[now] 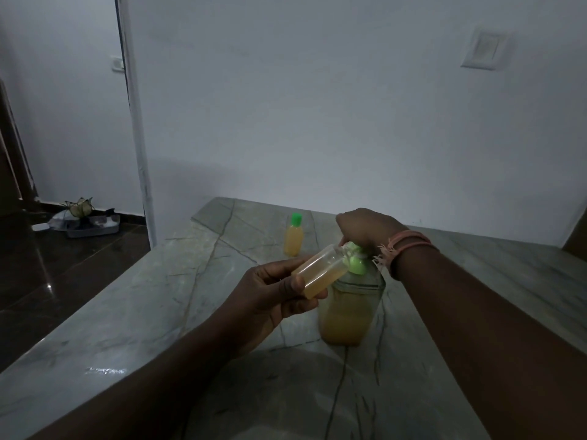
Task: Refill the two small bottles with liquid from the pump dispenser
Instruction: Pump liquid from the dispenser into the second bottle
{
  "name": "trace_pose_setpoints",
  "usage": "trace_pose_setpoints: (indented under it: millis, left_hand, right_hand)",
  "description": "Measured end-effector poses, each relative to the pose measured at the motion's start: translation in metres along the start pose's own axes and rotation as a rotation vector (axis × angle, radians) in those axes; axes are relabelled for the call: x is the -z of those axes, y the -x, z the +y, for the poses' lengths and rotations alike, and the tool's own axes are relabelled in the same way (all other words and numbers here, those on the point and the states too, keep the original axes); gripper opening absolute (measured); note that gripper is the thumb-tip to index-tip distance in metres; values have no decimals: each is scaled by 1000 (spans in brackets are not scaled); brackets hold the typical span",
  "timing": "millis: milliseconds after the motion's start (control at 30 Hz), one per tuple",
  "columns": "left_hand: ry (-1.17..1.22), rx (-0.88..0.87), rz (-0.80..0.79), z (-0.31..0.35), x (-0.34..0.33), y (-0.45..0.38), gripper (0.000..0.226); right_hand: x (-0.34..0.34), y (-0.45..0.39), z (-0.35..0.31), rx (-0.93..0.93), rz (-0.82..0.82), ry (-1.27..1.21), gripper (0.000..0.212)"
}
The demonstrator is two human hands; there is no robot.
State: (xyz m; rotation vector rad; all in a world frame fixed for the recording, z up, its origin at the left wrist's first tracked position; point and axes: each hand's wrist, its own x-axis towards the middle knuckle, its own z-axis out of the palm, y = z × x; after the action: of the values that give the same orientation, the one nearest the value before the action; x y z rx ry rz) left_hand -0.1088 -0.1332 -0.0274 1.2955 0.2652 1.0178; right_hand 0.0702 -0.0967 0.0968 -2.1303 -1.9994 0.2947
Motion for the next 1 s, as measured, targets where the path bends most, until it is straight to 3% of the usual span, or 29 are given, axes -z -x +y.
trace_pose_setpoints:
  millis: [167, 333, 567, 700, 867, 1000]
  left_hand:
    - [52, -16, 29, -2, 3, 1, 56]
    - [38, -4, 49, -3, 2, -1, 57]
    - [71, -3, 37, -1, -1, 1, 56]
    - [63, 0, 19, -2, 2, -1, 55]
    - [69, 4, 14, -3, 3, 0, 56]
    - [66, 3, 13, -3, 1, -1, 57]
  right_hand:
    - [2, -4, 0, 30, 9, 9, 40]
    - [-4, -3, 0, 39, 27, 103, 23]
    - [5, -3, 0, 47, -13, -31, 41]
    - [-3, -2, 1, 59, 62, 42, 27]
    - [-1, -1, 0, 60, -1, 118, 22]
    - [4, -5, -2, 32, 8, 24, 39]
